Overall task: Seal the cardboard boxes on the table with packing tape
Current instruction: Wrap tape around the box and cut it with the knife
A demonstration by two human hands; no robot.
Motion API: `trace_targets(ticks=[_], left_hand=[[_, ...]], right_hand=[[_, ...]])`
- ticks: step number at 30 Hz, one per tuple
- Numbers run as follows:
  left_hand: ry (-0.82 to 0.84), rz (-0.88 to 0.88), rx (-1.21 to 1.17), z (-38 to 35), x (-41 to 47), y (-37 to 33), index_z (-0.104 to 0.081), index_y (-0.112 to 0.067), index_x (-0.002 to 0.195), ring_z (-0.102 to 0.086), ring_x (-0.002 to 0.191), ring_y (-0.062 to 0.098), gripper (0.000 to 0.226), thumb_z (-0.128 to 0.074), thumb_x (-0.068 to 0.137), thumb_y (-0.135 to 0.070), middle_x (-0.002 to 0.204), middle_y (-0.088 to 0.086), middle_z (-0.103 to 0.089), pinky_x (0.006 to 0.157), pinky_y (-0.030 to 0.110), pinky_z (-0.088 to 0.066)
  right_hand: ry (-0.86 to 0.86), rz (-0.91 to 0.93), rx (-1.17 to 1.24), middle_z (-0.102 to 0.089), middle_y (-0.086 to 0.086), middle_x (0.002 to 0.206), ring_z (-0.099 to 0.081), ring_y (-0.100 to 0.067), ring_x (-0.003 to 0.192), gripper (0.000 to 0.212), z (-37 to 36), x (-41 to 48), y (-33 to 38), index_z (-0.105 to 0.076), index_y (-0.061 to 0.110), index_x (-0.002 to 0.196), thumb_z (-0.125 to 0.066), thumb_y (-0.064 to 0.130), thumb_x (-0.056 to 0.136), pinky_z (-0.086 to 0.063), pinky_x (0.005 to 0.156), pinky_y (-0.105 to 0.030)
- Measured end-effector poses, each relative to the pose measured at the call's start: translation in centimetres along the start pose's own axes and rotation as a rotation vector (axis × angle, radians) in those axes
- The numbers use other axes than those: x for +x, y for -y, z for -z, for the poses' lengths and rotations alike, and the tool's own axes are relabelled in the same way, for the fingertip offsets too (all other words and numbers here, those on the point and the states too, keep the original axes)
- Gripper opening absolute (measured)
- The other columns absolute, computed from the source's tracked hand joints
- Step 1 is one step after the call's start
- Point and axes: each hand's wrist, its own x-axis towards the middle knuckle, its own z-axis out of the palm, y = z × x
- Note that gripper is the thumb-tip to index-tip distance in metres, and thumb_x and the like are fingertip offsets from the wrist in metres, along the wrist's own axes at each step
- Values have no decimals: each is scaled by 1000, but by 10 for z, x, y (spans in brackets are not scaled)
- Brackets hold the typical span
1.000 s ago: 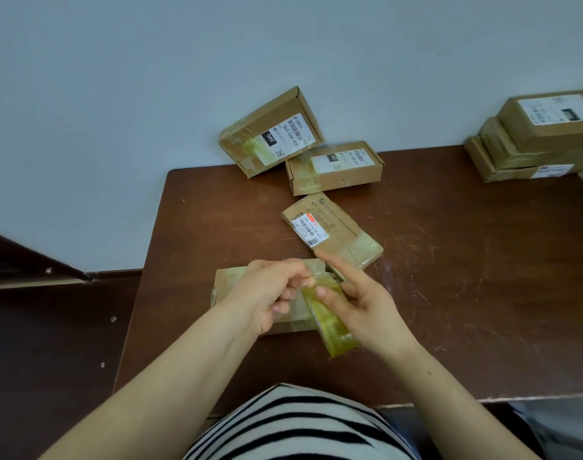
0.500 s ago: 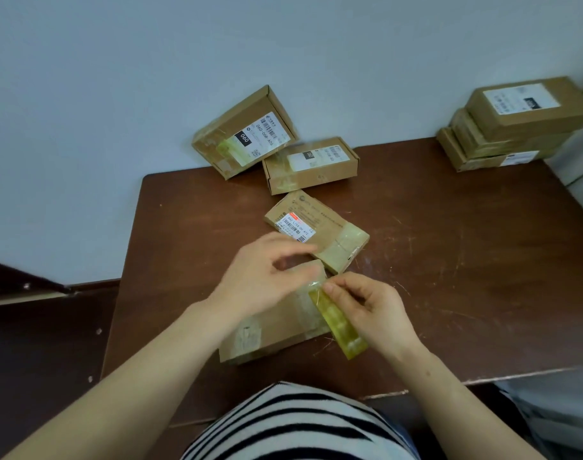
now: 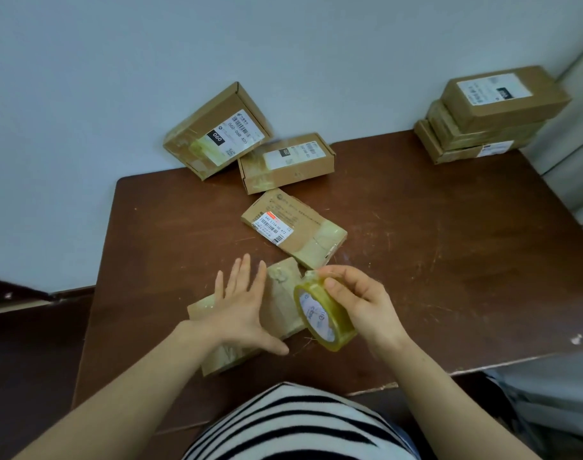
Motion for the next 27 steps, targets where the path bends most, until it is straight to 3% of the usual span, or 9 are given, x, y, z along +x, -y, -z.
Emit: trace_targets(ticks=[1,3,8,12,17,20,23,25,27], left_hand=[[-8,-5,130,-12,5,5,43,-23,135,40,135,28,155,-68,43,-81,148,11,41,111,52,21],[-60,11,151,-26,13,8,56,-28,119,29,140,31,156,-73,44,-74,152,13,30,110,56,19],[-140,50,201,-31,16,2,53,-32,123,0,142,31,154,-74,43,-64,150,9,0,112,56,10],[-162,79,67,-23,8,-1,40,-32,135,0,143,27,152,-78,45,-63,152,9,-2,116,49,5],[-259,24,-219,-10,-10,-19,44,-42,130,4,143,25,153,-82,45,-59,153,-1,6,116,46,-1],[-281,-10,-217,-4,-12,-35,46,-40,128,6,143,24,154,-83,47,-59,153,-3,9,116,46,-1],[-301,-35,-190,0,-8,-44,49,-42,125,6,141,20,152,-81,47,-61,150,-7,11,116,45,-1],[-324,-78,-154,1,-6,-51,47,-42,127,6,139,17,152,-80,45,-62,146,-12,10,115,45,0],[-374,-142,-93,-1,-3,-60,42,-39,131,5,135,11,151,-79,44,-62,141,-15,8,114,43,0]], right_hand=[[11,-10,-3,-74,1,91,-68,-11,84,20,0,0,0,-70,25,96,-57,9,94,-54,69,-21],[31,-19,1,-72,-4,97,-67,-15,86,22,1,-1,0,-69,25,100,-57,7,93,-56,75,-26],[-138,79,114,-72,1,96,-70,-16,79,32,56,0,20,-69,32,105,-59,6,90,-55,66,-22],[-59,125,-513,-69,16,90,-67,-7,81,42,81,8,-2,-48,44,122,-60,17,92,-56,66,-25],[189,235,-1371,-61,-3,120,-58,-24,106,56,72,15,-56,-27,19,148,-48,23,95,-42,86,-34],[230,185,-1254,-52,-2,130,-52,-25,114,58,70,15,-60,-34,21,145,-50,25,90,-42,92,-32],[-13,170,-721,-55,11,123,-50,-15,117,51,65,13,-35,-54,27,132,-39,42,86,-39,98,-29],[-75,57,-298,-58,25,114,-55,-2,111,64,52,17,-13,-47,35,135,-42,68,80,-44,96,-30],[-10,70,-319,-52,31,121,-51,5,114,87,39,23,1,-29,39,146,-46,82,72,-42,95,-25]])
